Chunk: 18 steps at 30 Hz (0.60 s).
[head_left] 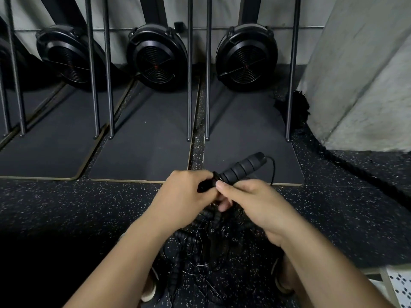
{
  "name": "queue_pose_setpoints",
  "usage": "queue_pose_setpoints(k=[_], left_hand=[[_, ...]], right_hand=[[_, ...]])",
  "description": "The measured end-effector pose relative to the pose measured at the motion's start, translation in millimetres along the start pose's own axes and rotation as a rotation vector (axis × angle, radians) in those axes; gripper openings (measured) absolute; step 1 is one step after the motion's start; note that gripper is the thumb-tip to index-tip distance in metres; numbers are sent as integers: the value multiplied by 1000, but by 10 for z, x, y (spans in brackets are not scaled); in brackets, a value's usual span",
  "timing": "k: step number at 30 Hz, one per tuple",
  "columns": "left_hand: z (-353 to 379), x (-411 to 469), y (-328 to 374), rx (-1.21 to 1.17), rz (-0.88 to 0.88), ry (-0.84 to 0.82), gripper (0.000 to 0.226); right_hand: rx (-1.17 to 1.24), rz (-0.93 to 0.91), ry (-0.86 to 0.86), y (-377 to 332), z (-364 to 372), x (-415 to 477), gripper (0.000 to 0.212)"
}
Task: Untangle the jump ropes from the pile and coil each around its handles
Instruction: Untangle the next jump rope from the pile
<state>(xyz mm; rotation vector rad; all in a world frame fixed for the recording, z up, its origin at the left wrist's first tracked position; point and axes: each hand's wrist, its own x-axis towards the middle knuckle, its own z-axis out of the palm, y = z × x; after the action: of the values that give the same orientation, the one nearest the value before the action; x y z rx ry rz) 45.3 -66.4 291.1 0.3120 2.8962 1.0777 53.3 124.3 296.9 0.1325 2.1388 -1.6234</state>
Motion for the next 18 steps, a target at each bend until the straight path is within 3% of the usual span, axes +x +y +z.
queue_pose_setpoints(k=[5, 9, 14, 16, 18], left_hand=[[-225, 13, -129, -126, -123, -151, 13], [-445, -46, -223, -365, -136, -155, 23], [-448, -11, -236, -876, -125, 38, 17], [-392, 20, -207, -940, -131, 103, 11], [-333, 32, -189, -926, -106, 113, 15]], right_hand=[[-105, -139, 279, 26, -338, 102, 34], [-147, -136, 451, 130, -628, 250, 35], [-380, -13, 361, 385, -748, 455, 33], [-566, 31, 262, 450, -710, 482, 25], [-673, 2, 292, 411, -614, 439, 6]])
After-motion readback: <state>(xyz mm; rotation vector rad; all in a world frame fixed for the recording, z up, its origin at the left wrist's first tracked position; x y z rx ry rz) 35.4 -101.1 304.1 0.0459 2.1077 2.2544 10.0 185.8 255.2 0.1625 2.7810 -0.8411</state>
